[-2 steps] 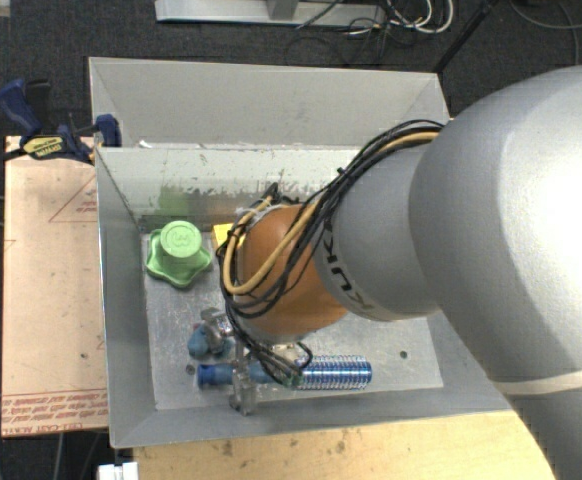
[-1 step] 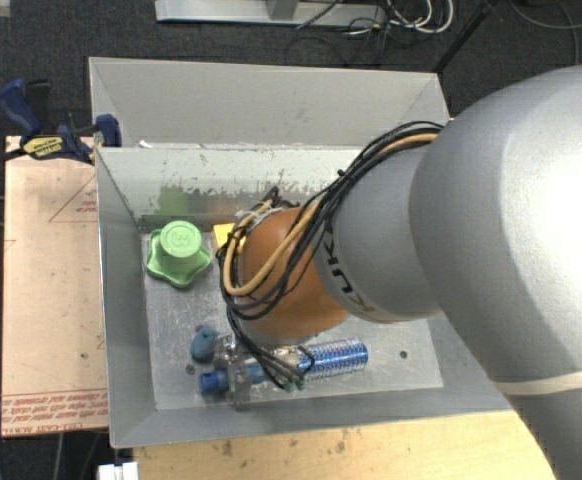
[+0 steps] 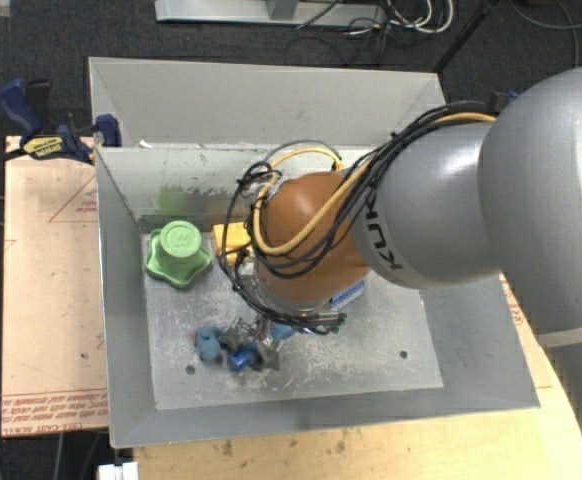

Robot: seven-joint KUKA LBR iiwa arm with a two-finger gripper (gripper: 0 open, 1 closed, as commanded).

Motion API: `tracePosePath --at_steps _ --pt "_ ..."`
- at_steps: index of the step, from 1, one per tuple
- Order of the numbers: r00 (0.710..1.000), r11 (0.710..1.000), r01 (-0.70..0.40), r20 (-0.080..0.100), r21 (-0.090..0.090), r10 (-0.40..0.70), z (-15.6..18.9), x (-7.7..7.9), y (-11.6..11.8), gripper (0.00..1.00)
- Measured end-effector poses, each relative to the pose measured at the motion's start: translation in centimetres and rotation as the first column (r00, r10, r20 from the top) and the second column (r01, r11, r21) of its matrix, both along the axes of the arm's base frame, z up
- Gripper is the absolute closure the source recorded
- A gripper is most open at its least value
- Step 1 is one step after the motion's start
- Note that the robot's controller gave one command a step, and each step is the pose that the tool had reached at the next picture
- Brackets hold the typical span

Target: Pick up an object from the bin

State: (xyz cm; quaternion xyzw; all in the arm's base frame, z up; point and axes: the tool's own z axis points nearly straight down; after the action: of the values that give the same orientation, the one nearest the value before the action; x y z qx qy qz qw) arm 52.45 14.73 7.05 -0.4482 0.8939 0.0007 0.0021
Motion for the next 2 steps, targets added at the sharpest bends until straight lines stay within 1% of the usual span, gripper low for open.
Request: tracePosePath --at_steps 1,2 --pt "0.999 0.999 0.053 0.007 0.001 -0.053 8.1 1.6 -1.8 1.0" --pt "1.0 1.0 0.007 0.006 0.001 -0.007 15.5 0.8 -1.3 1.0"
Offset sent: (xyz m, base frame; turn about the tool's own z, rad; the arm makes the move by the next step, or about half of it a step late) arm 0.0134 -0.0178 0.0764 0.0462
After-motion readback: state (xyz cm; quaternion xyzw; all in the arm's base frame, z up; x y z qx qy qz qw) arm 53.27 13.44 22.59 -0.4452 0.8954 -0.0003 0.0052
